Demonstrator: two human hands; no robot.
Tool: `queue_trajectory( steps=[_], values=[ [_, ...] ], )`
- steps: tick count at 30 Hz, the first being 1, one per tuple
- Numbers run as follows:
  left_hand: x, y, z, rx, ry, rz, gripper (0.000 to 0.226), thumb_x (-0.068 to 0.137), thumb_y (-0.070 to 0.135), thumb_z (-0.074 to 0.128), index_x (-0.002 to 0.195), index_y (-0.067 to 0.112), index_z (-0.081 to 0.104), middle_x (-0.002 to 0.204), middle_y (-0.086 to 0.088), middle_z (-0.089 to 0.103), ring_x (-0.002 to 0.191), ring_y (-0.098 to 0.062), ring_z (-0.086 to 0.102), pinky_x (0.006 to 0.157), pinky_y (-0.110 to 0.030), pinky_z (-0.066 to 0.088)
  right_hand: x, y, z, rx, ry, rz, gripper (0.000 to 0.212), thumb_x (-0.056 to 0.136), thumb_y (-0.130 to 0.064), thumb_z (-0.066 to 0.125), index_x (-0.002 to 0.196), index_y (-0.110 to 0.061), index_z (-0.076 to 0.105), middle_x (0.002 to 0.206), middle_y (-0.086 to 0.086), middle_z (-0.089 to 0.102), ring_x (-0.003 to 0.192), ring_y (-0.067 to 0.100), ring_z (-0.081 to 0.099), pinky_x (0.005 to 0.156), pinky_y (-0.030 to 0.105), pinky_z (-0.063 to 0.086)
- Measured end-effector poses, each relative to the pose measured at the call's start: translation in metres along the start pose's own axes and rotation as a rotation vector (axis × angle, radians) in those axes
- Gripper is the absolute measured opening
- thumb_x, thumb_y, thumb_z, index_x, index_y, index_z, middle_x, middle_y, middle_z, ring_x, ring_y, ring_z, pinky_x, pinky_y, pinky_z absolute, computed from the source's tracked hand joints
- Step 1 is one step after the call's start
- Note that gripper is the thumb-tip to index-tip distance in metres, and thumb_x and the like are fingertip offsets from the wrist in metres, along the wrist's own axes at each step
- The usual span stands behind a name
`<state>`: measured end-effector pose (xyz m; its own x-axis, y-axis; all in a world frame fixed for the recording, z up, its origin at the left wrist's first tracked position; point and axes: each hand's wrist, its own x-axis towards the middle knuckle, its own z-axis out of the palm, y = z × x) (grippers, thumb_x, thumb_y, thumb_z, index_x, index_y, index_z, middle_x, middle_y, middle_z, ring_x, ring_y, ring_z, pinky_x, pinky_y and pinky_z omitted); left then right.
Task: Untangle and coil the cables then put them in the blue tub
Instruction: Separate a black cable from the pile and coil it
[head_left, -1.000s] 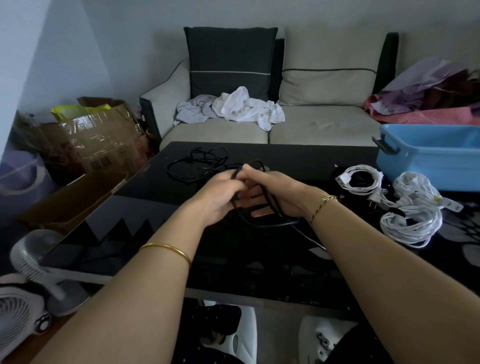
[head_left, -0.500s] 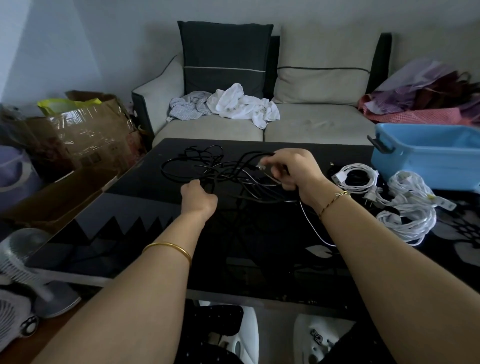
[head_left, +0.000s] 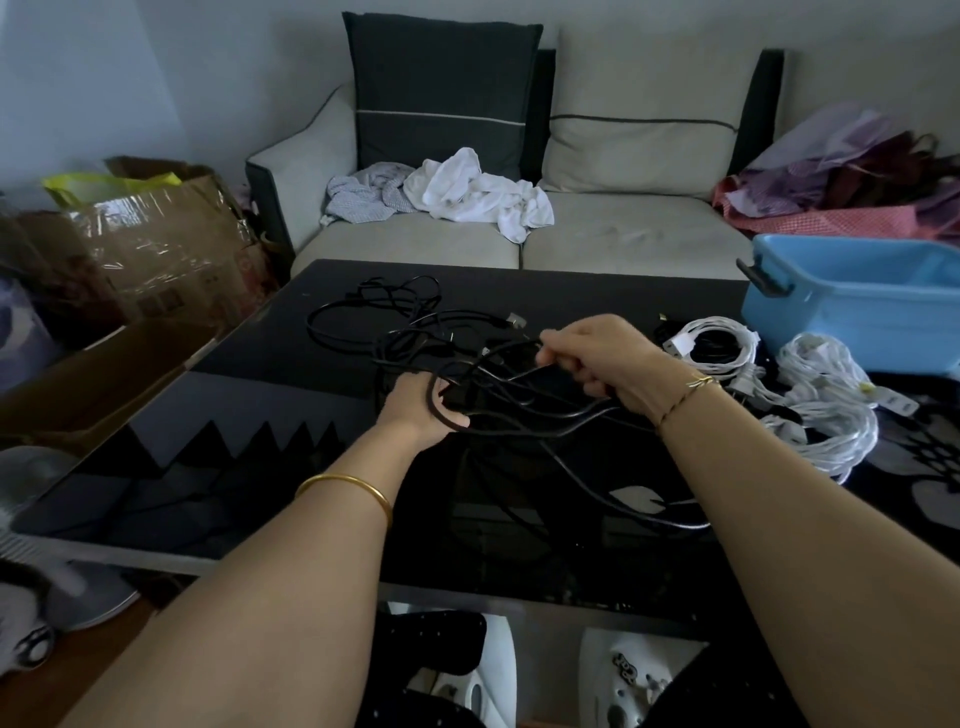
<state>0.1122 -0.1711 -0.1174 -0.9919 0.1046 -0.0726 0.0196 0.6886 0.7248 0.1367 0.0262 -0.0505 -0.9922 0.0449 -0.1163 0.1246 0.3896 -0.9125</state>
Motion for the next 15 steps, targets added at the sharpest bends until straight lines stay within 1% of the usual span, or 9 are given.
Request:
queue_trajectory(
  steps=[2,4,5,7,9,10,12,14,15],
  values=[
    [0.002,-0.003,-0.005,0.121,0.138,-0.003,0.011,0.087,0.018,0.064,0.084,0.007,0.063,0.105,-0.015,0.063,0.098,-0.032,0.061,0.084,-0.037,0.05,0.007,0.002,-0.004,0.157,0.231,0.002,0.034,0.096,-0.026,0.052,0.066,-0.012,0.061,0.057,0.0,0.037,0.046,0.011,0.027,0.038,0.019,0.024],
    [0.003,-0.005,-0.008,0.189,0.254,-0.053,0.018,0.095,0.017,0.053,0.093,0.006,0.067,0.102,-0.015,0.064,0.095,-0.031,0.061,0.081,-0.034,0.049,0.012,0.003,-0.006,0.315,0.442,-0.008,0.036,0.096,-0.026,0.05,0.063,-0.014,0.058,0.056,-0.001,0.038,0.047,0.012,0.03,0.044,0.023,0.026],
    [0.005,-0.005,-0.011,0.103,0.302,-0.104,0.021,0.097,0.015,0.05,0.102,0.004,0.067,0.105,-0.015,0.065,0.092,-0.03,0.062,0.083,-0.035,0.051,0.013,0.003,-0.006,0.38,0.528,-0.022,0.036,0.096,-0.025,0.049,0.063,-0.015,0.057,0.055,-0.002,0.039,0.048,0.011,0.032,0.046,0.024,0.027],
    [0.002,-0.002,-0.019,-0.338,0.347,-0.226,0.029,0.097,0.006,0.046,0.123,0.008,0.059,0.112,-0.012,0.063,0.08,-0.021,0.063,0.079,-0.037,0.056,0.014,0.001,-0.009,0.522,0.665,-0.055,0.036,0.097,-0.024,0.046,0.064,-0.016,0.056,0.055,-0.002,0.039,0.047,0.011,0.033,0.048,0.024,0.028],
    [-0.004,0.002,-0.027,-0.832,0.296,-0.265,0.045,0.096,0.0,0.045,0.136,0.02,0.047,0.115,-0.006,0.059,0.08,-0.015,0.061,0.07,-0.031,0.056,0.014,0.001,-0.013,0.637,0.731,-0.084,0.036,0.097,-0.023,0.042,0.065,-0.015,0.056,0.056,-0.001,0.041,0.047,0.011,0.033,0.048,0.025,0.028],
    [-0.006,0.004,-0.03,-0.947,0.251,-0.239,0.054,0.095,0.0,0.047,0.142,0.026,0.04,0.117,-0.005,0.058,0.088,-0.016,0.062,0.072,-0.03,0.055,0.015,0.001,-0.014,0.661,0.73,-0.102,0.036,0.097,-0.023,0.042,0.065,-0.015,0.057,0.058,-0.001,0.042,0.048,0.01,0.034,0.049,0.025,0.028],
    [-0.011,0.011,-0.035,-1.094,0.203,-0.166,0.063,0.096,0.006,0.05,0.148,0.032,0.027,0.122,-0.005,0.058,0.105,-0.021,0.06,0.082,-0.035,0.053,0.015,0.002,-0.014,0.647,0.755,-0.158,0.035,0.097,-0.025,0.042,0.068,-0.016,0.059,0.061,-0.002,0.046,0.052,0.01,0.038,0.052,0.026,0.032],
    [-0.011,0.017,-0.042,-1.28,0.266,-0.133,0.057,0.096,0.019,0.053,0.146,0.032,0.029,0.121,-0.004,0.059,0.105,-0.021,0.059,0.087,-0.037,0.052,0.014,-0.003,-0.014,0.659,0.851,-0.221,0.034,0.098,-0.025,0.04,0.072,-0.018,0.06,0.064,-0.003,0.05,0.057,0.011,0.043,0.059,0.029,0.037],
    [-0.008,0.018,-0.045,-1.362,0.323,-0.139,0.053,0.096,0.024,0.055,0.144,0.03,0.032,0.119,-0.004,0.061,0.1,-0.019,0.061,0.085,-0.035,0.052,0.013,-0.006,-0.016,0.684,0.905,-0.237,0.033,0.099,-0.025,0.04,0.074,-0.018,0.059,0.066,-0.003,0.052,0.06,0.012,0.046,0.063,0.03,0.04]
  ],
)
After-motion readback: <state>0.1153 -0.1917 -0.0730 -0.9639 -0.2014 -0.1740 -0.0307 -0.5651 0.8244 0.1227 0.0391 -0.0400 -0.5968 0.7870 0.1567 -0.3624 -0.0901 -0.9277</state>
